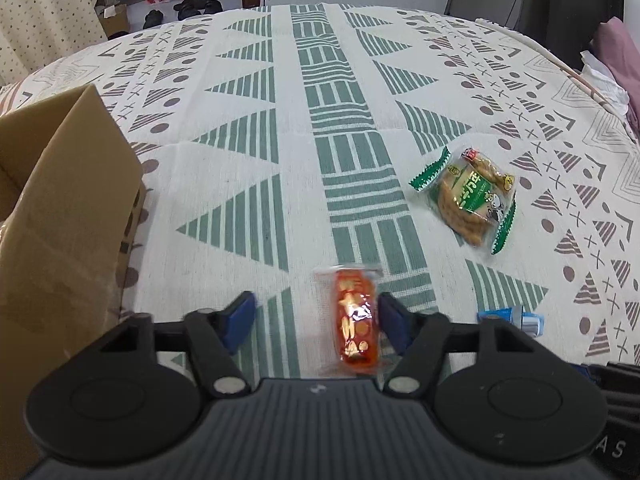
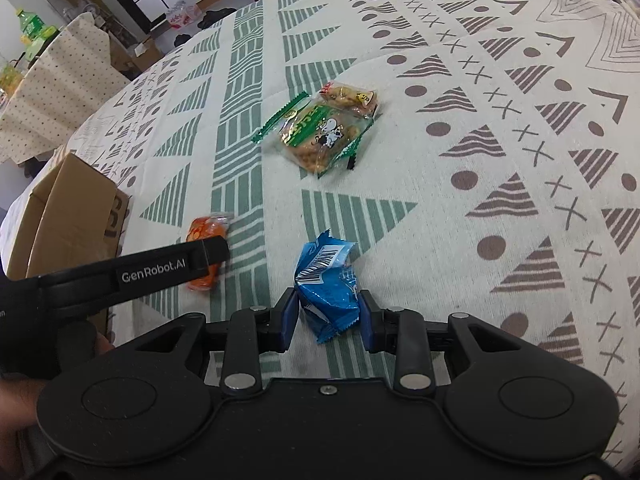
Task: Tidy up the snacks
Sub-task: 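Grasp the orange candy with left tool while right tool grasps blue wrapper, then carry the orange candy and blue wrapper toward the box with both tools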
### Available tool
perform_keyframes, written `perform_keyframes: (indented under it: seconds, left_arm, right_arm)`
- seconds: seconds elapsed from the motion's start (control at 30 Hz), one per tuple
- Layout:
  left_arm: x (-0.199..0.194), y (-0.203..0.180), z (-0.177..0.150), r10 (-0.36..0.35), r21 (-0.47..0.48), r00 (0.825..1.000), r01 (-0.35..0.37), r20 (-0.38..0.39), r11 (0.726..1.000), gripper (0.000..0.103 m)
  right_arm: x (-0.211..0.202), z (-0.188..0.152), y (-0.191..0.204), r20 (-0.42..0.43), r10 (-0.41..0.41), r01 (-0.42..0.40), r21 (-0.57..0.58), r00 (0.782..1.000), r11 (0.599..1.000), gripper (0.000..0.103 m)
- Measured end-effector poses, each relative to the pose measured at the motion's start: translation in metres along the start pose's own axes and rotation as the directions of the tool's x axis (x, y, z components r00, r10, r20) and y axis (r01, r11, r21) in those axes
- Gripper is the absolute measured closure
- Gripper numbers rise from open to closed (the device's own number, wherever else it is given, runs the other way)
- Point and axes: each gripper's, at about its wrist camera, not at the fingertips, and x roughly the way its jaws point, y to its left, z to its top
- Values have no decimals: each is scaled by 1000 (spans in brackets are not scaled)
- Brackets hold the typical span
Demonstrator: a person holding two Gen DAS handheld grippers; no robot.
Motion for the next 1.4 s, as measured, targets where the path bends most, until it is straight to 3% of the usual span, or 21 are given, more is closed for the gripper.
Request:
perform_keyframes:
  seconds: [0.1, 0.13, 0.67, 0.8, 0.93, 1.4]
  left_arm:
    - [-3, -3, -2, 3, 27, 1000, -3, 9, 1000, 69]
    - [-3, -3, -2, -10, 29, 1000, 10, 5, 1000, 82]
    - [-38, -7, -19, -54, 38, 998, 53, 27, 998, 85]
    - [-51, 8, -17, -49, -50, 998, 51, 44, 997, 85]
    - [-68, 15, -16, -38, -40, 996, 41, 82, 998, 85]
    - [-135, 53, -2, 38, -162, 983, -9, 180, 987, 85]
  right_arm:
    - [2, 4, 1, -2, -2, 2, -6, 1000, 1000, 72]
    - [3, 5, 1, -2, -4, 4, -12, 1000, 1000, 72]
    - [-12, 7, 20, 32, 30, -28, -54, 999, 998, 73]
    - [-21, 3, 25, 48, 43, -40, -56, 998, 998, 73]
    - [-27, 2, 31, 61, 59, -56, -47, 996, 997, 73]
    - [-64, 16, 70, 170, 132, -126, -48, 976, 991, 73]
